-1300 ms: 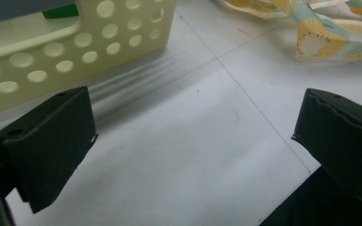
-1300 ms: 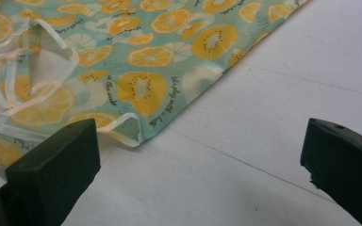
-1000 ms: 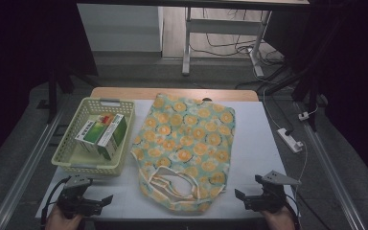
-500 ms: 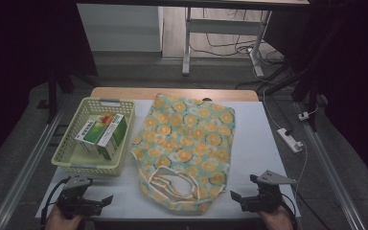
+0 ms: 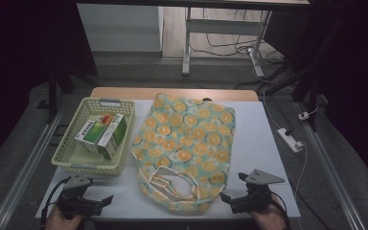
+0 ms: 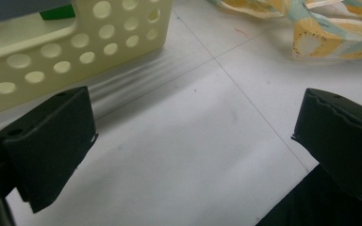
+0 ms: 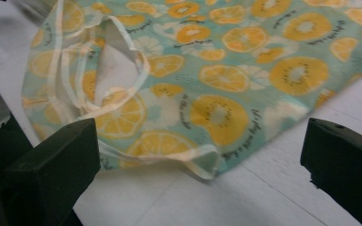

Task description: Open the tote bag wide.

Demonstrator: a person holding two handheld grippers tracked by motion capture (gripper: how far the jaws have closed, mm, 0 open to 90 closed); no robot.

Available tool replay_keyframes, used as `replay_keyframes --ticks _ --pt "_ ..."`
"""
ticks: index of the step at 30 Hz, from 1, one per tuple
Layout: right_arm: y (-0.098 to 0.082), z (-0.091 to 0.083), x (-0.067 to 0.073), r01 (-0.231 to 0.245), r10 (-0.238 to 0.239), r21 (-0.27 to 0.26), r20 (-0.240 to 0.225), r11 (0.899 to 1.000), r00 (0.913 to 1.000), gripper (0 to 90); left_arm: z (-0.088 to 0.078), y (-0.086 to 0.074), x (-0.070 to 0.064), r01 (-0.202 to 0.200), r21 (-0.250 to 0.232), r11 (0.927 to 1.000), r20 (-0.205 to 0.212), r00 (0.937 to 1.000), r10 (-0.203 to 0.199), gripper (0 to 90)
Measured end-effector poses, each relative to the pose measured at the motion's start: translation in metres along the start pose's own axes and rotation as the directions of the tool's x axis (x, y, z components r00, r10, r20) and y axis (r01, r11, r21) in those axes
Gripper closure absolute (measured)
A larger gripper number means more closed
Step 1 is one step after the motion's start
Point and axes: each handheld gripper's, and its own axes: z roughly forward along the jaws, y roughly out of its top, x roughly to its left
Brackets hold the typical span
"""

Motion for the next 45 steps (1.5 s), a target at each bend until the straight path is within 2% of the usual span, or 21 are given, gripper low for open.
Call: replay_keyframes --ticks 6,14,18,26,29,35,38,45 --pt "0.009 0.009 0.012 0.040 -0.039 0.005 -0.044 0.999 0.9983 0.0 0.000 0.000 0.001 0.000 -0.002 1.0000 0.007 1.0000 0.000 0.0" --pt "0.017 0.023 0.025 0.066 -0.063 0.025 -0.106 0.997 0.9923 0.0 -0.001 0.000 0.001 -0.009 -0.025 0.9996 -0.005 0.9999 0.009 0.0" --pt "0.020 0.030 0.034 0.106 -0.100 0.047 -0.111 0.993 0.9887 0.0 -0.002 0.000 0.002 -0.010 -0.029 0.9995 -0.005 0.9999 0.010 0.0" --pt "0.026 0.045 0.053 0.139 -0.128 0.073 -0.141 0.988 0.9817 0.0 -0.002 0.000 0.001 -0.017 -0.031 0.9994 0.000 0.9998 0.017 0.0" --pt "0.027 0.048 0.060 0.157 -0.143 0.080 -0.160 0.984 0.9768 0.0 -0.002 0.000 0.002 -0.012 -0.031 0.9995 0.004 0.9999 0.012 0.0" --pt "0.032 0.053 0.068 0.161 -0.143 0.081 -0.190 0.984 0.9713 0.0 -0.001 0.000 0.001 -0.014 -0.027 0.9995 0.001 0.9999 0.014 0.0" --pt "0.037 0.060 0.076 0.169 -0.148 0.084 -0.214 0.982 0.9657 0.0 -0.001 0.000 0.002 -0.010 -0.030 0.9995 0.004 0.9999 0.011 0.0" --pt "0.040 0.075 0.093 0.222 -0.190 0.104 -0.248 0.970 0.9497 0.0 -0.001 0.000 0.002 -0.011 -0.024 0.9997 0.004 0.9999 0.011 0.0"
